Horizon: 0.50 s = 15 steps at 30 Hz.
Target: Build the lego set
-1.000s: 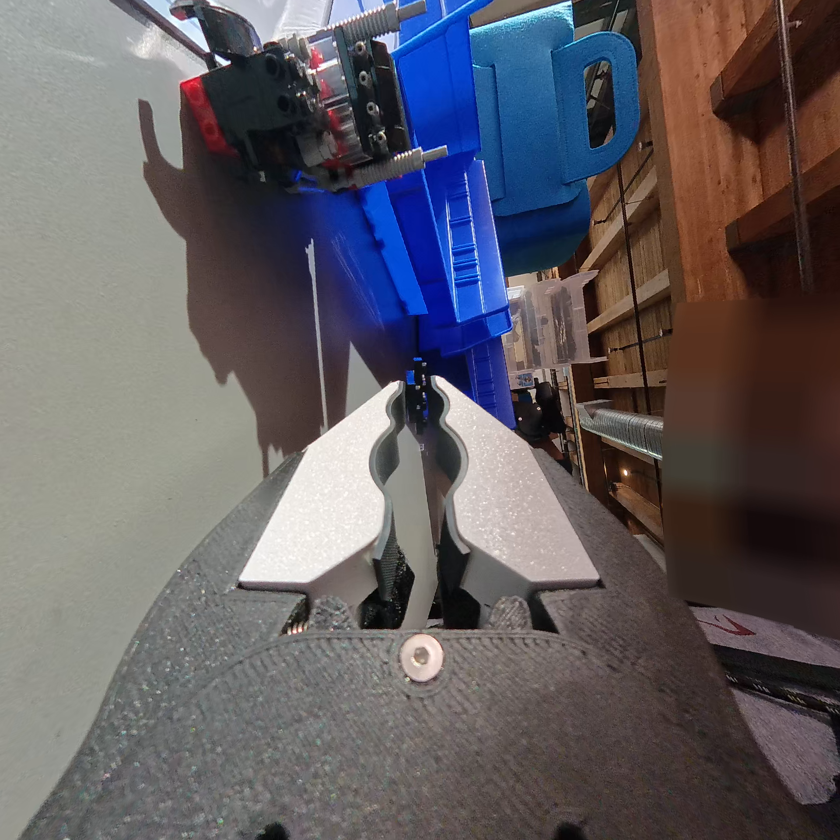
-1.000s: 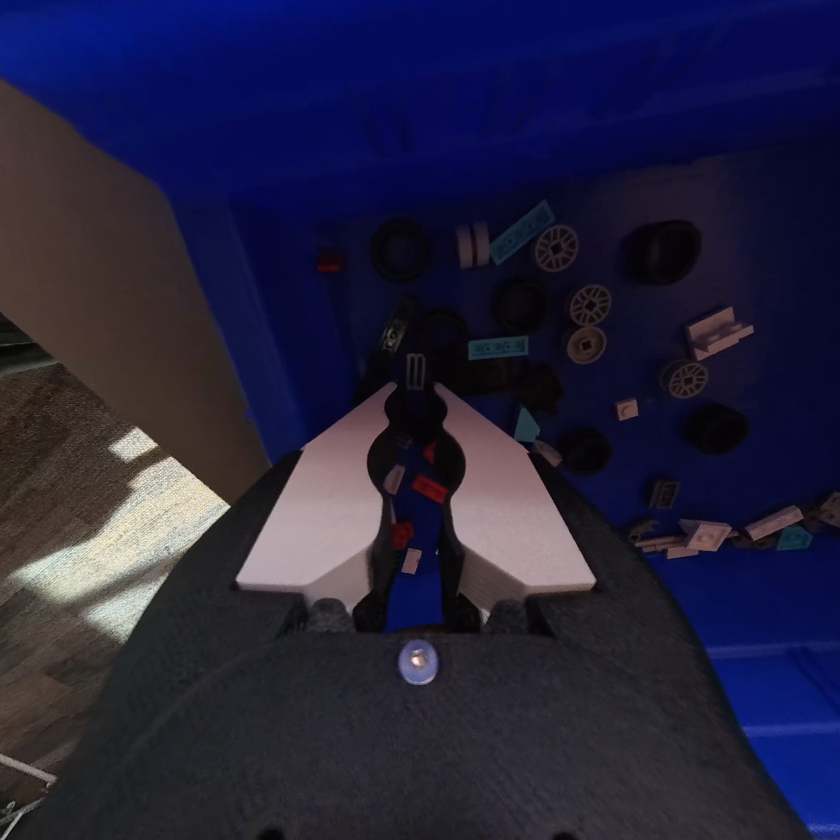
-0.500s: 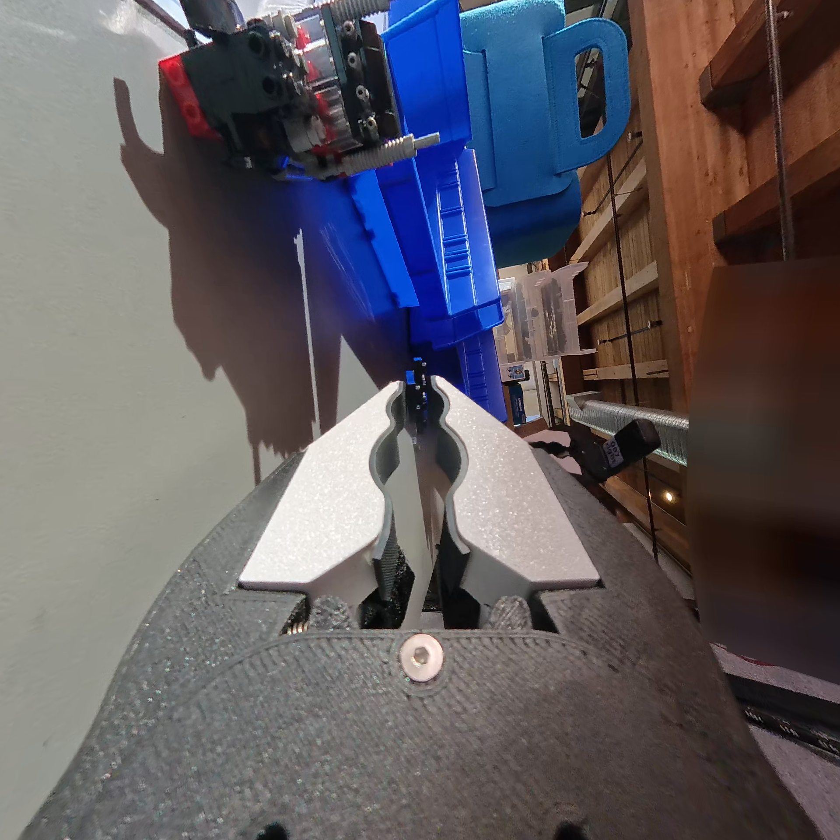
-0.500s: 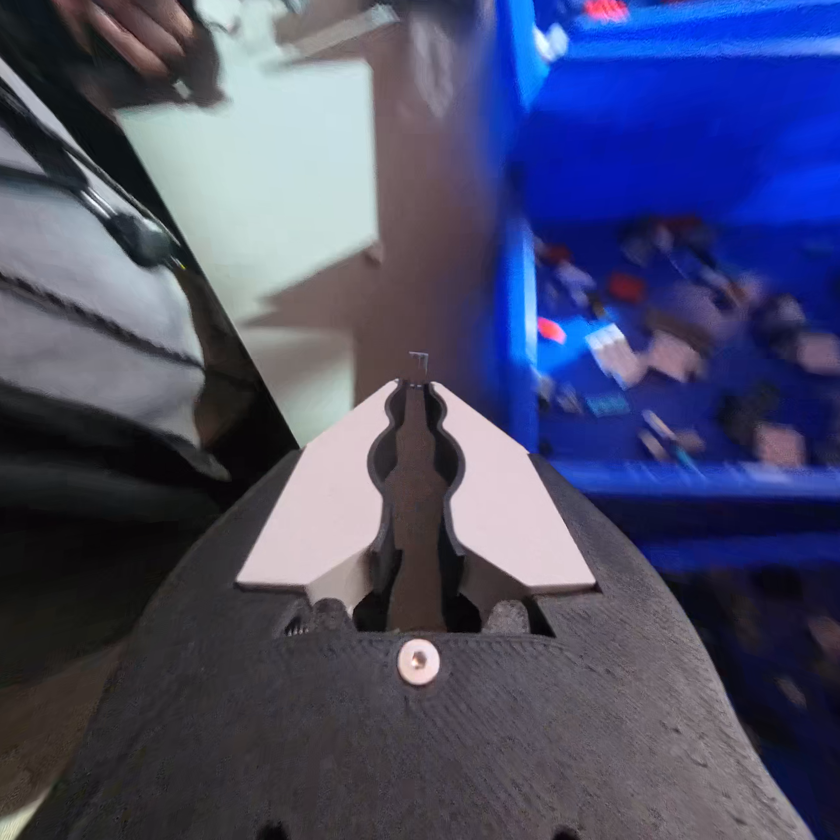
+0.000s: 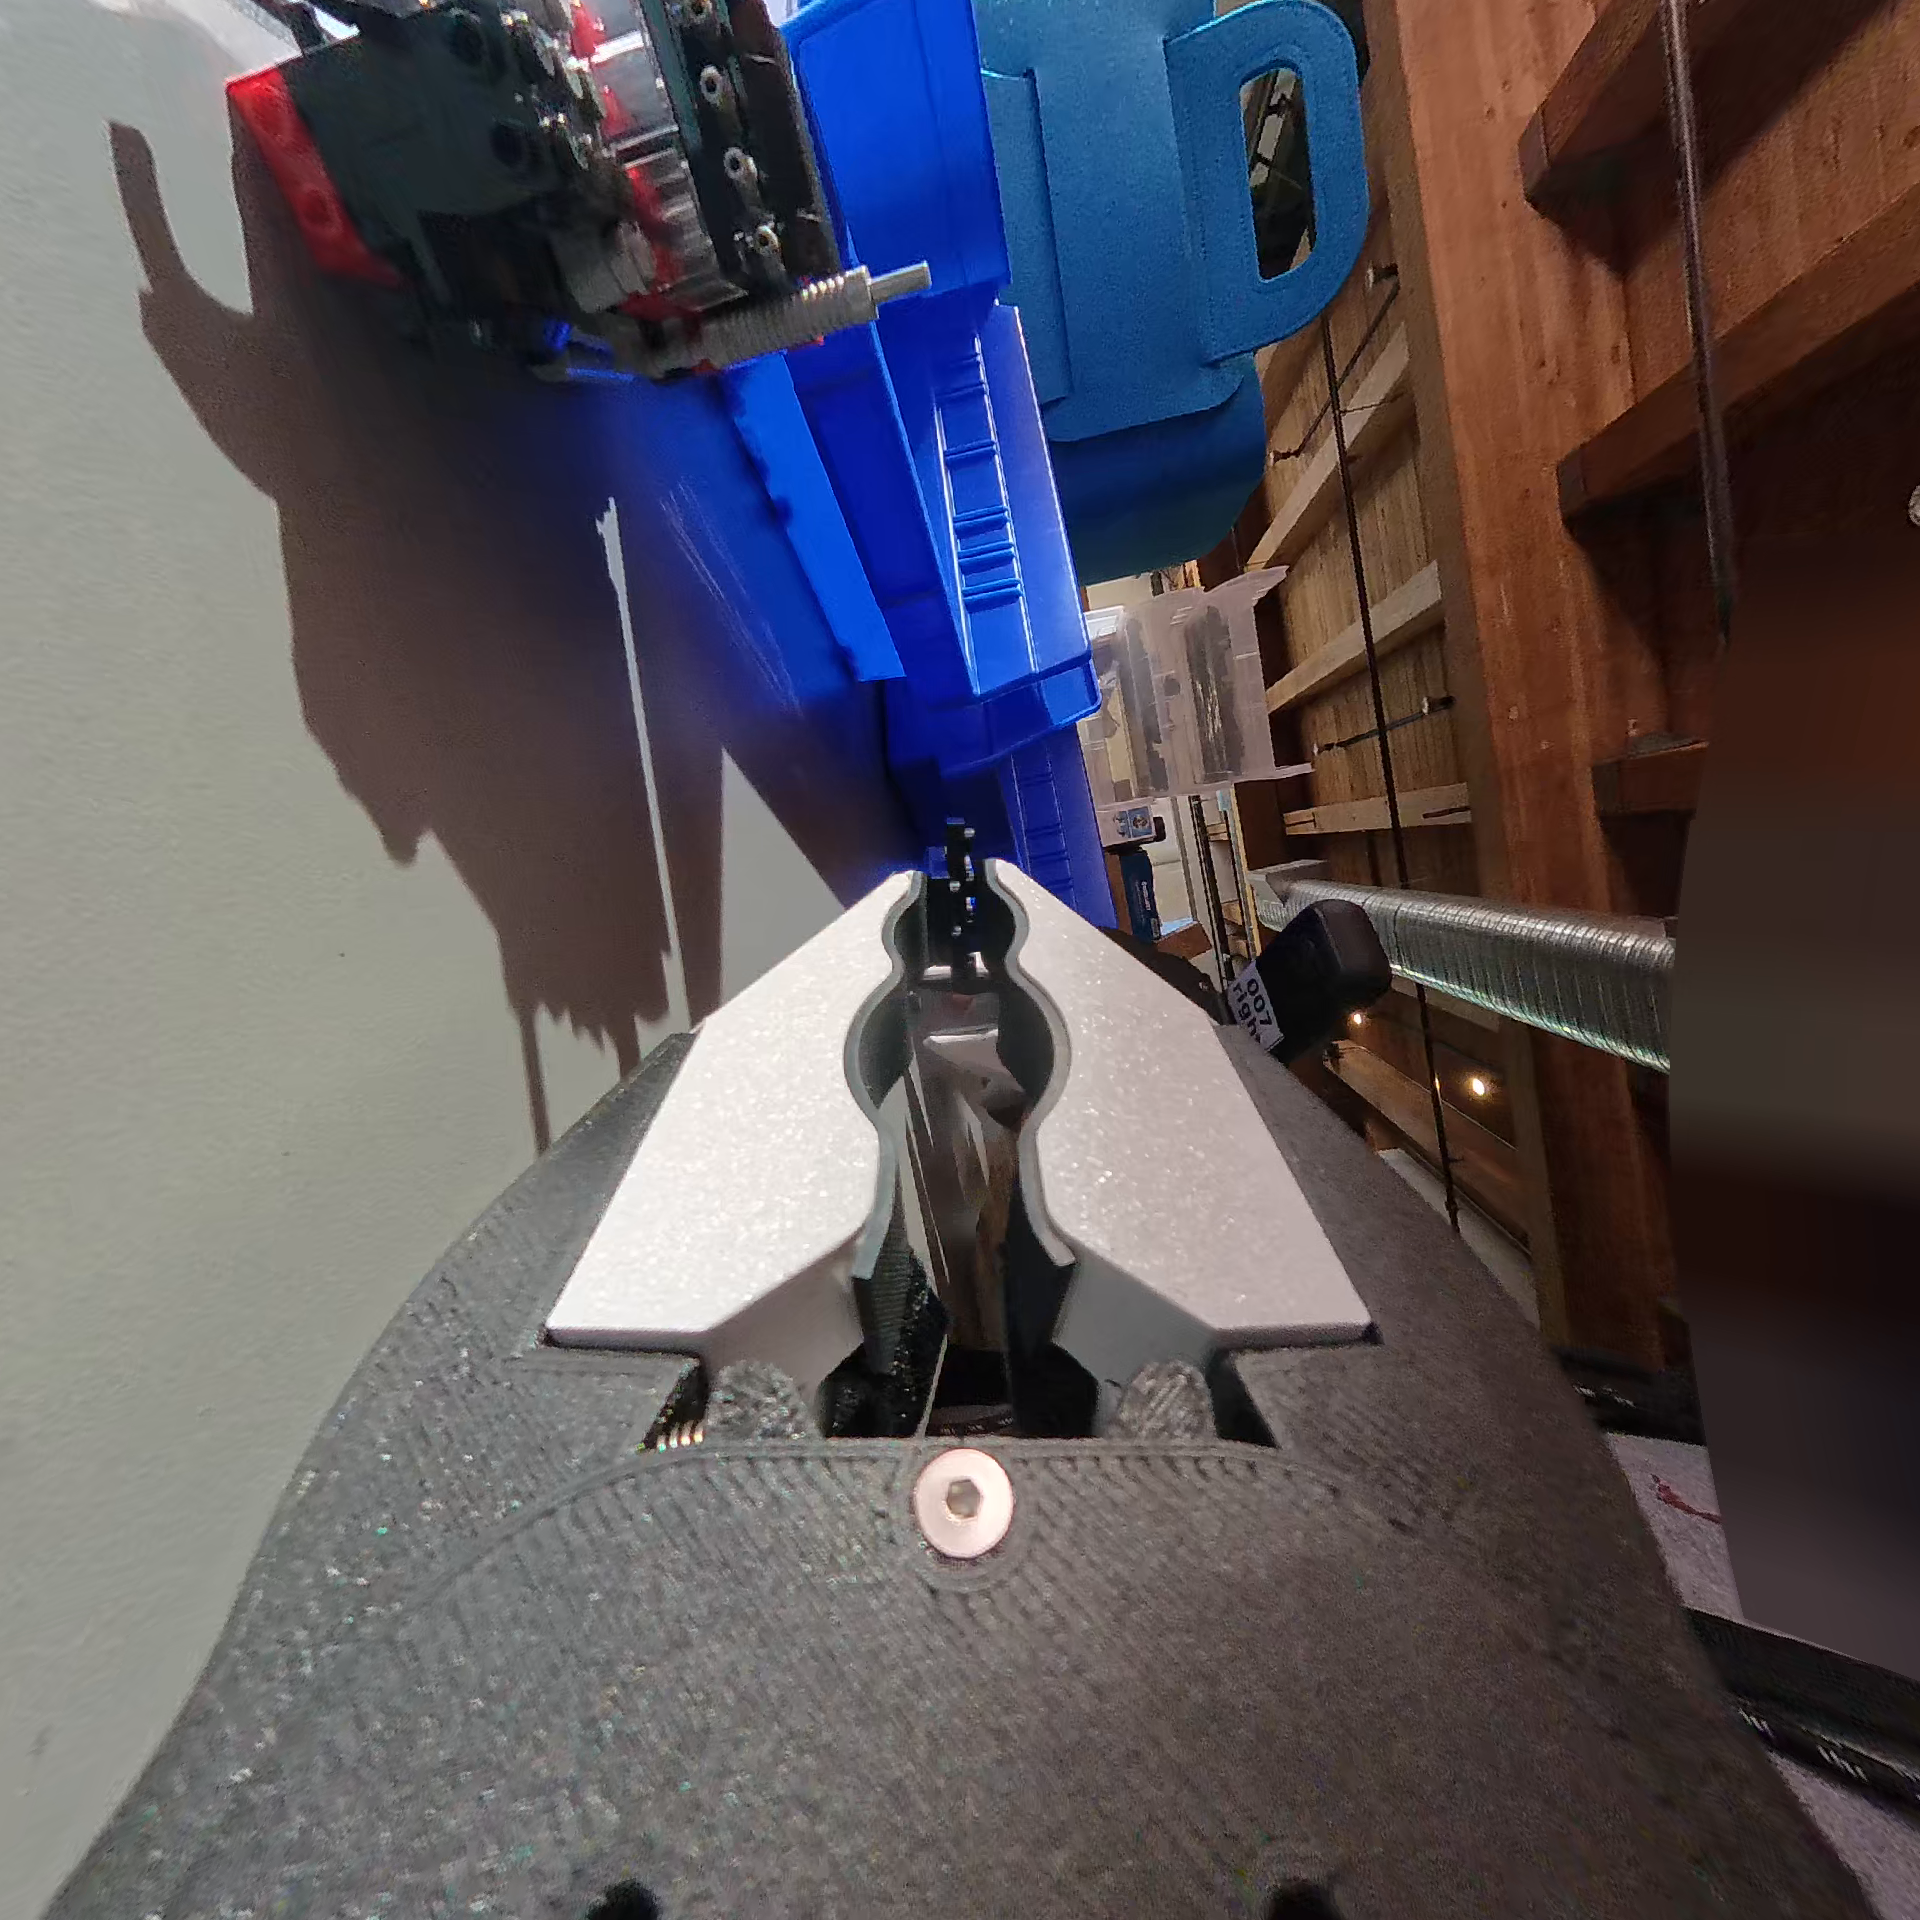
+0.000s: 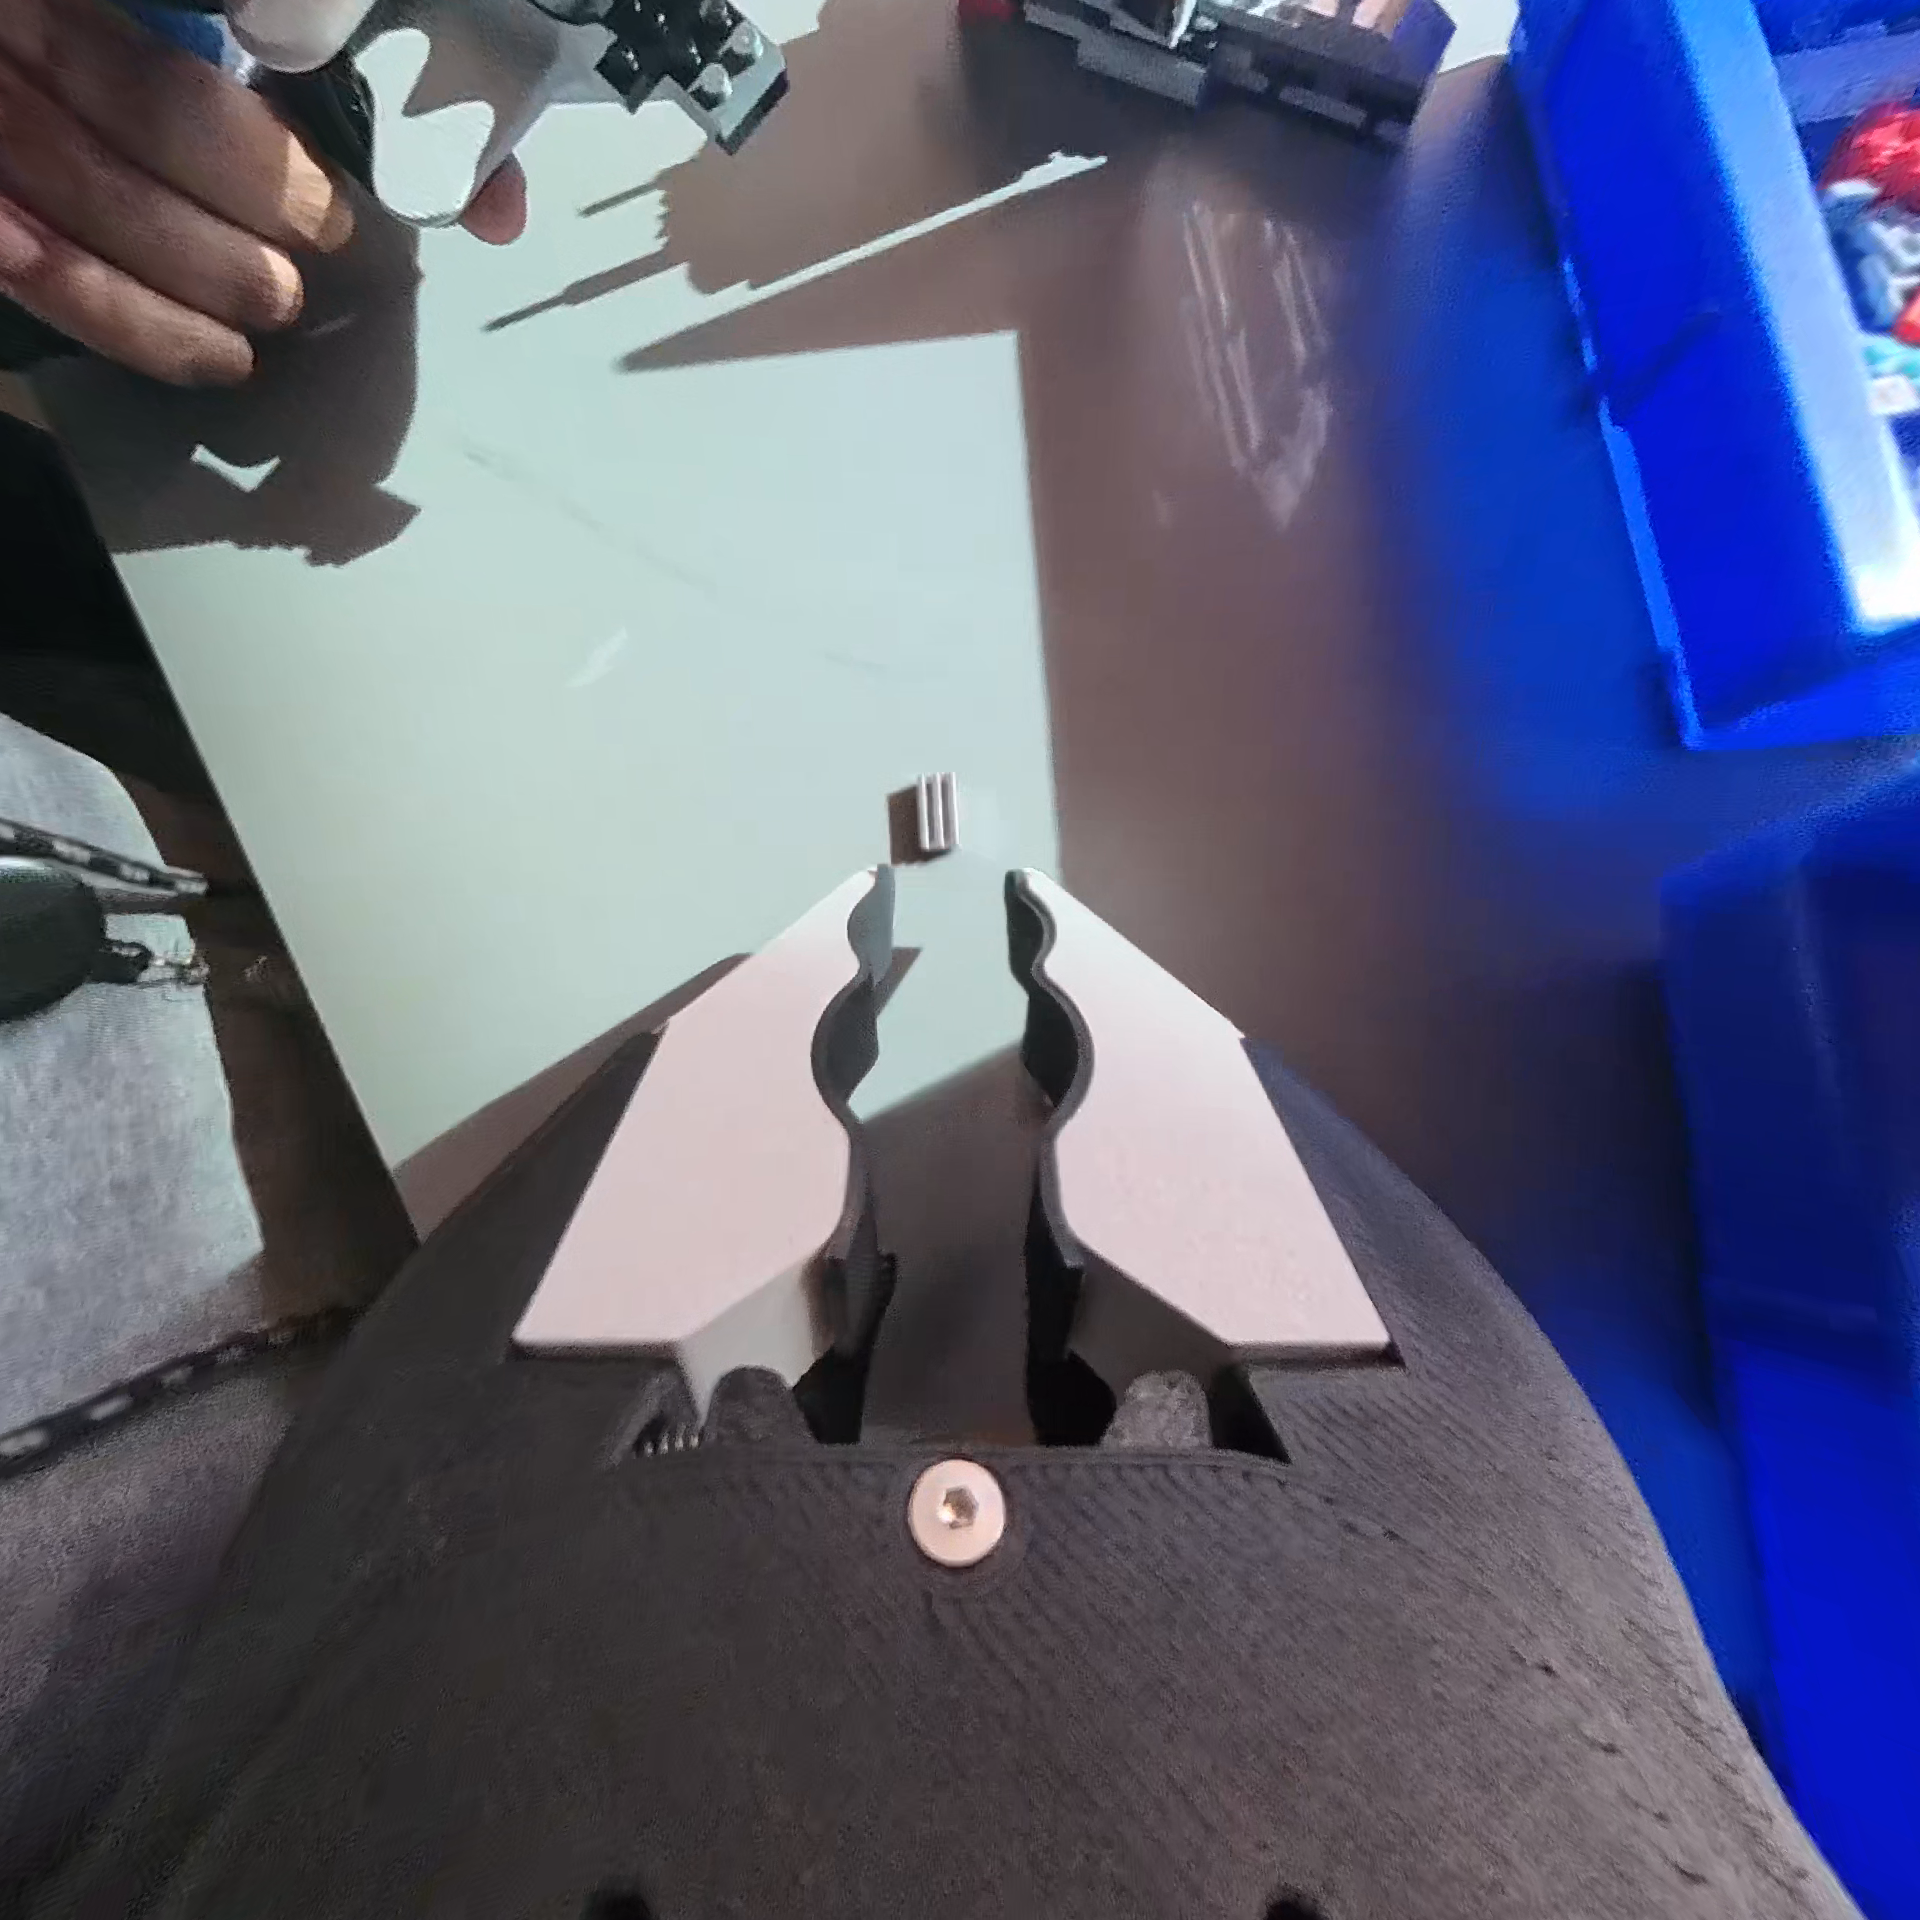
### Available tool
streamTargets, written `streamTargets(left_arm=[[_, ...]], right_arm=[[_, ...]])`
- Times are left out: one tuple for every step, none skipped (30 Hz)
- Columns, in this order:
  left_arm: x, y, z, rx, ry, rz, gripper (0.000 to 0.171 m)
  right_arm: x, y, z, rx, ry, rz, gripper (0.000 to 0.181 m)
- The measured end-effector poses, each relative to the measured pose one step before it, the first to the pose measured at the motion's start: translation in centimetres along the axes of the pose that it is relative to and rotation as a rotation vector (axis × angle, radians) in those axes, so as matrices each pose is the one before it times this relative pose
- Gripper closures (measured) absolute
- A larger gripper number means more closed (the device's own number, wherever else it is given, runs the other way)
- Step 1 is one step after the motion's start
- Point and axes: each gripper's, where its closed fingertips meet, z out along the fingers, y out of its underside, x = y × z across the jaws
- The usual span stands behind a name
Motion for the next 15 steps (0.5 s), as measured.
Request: streamTargets(left_arm=[[0.013, 0.028, 0.024, -0.00379, 0.0026, -0.0017, 0.163], [0.011, 0.023, 0.033, -0.00321, 0.0013, -0.001, 0.163], [-0.012, 0.027, 0.027, -0.00293, 0.0003, -0.001, 0.163], [0.009, 0.018, 0.028, -0.00268, 0.0007, -0.0004, 0.162], [-0.015, -0.003, 0.031, -0.00156, -0.0002, -0.0005, 0.162], [-0.038, -0.011, 0.001, -0.00064, -0.0012, -0.0022, 0.162], [-0.056, -0.023, 0.01, 0.00053, -0.0018, -0.0035, 0.162], [-0.053, -0.035, 0.0, 0.00107, -0.0022, -0.0033, 0.162], [-0.063, -0.03, 0.004, 0.00043, -0.0022, -0.0035, 0.162], [-0.05, -0.048, 0.017, 0.00118, -0.0018, -0.0033, 0.162], [-0.033, -0.073, 0.013, 0.00258, -0.0009, -0.0026, 0.162], [-0.067, -0.045, 0.012, 0.0015, -0.0023, -0.0032, 0.162], [-0.067, -0.005, 0.014, -0.00147, -0.0023, -0.0045, 0.162], [-0.077, 0.021, 0.031, -0.00292, -0.0034, -0.005, 0.162], [-0.146, 0.009, 0.044, -0.00234, -0.0074, -0.0045, 0.162]], right_arm=[[0.205, 0.124, -0.656, 0.0094, -0.0001, 0.0032, 0.157], [0.287, 0.212, -0.936, 0.008, 0.0015, 0.007, 0.156], [0.295, 0.298, -1.295, 0.0036, -0.0019, 0.0044, 0.156], [0.278, 0.327, -1.723, 0.0077, -0.0045, -0.0003, 0.156], [0.433, 0.445, -2.158, 0.0042, -0.0016, 0.0034, 0.156], [0.524, 0.572, -2.532, 0.0013, -0.0043, 0.0042, 0.156], [0.693, 0.786, -2.809, -0.0068, -0.0002, 0.0083, 0.156], [1.129, 1.058, -2.958, -0.0224, 0.0184, 0.0154, 0.156], [1.847, 1.294, -2.97, -0.032, 0.051, 0.0185, 0.156], [2.242, 1.51, -2.765, -0.0413, 0.058, 0.0235, 0.156], [2.379, 1.842, -2.352, -0.0602, 0.0485, 0.0245, 0.156], [2.798, 2.069, -1.826, -0.0746, 0.0649, 0.0137, 0.157], [2.826, 2.088, -1.117, -0.0789, 0.061, 0.0019, 0.157], [2.211, 2.015, -0.334, -0.0804, 0.0247, -0.0027, 0.157], [1.486, 1.707, 0.327, -0.0743, -0.0092, -0.0112, 0.155]])
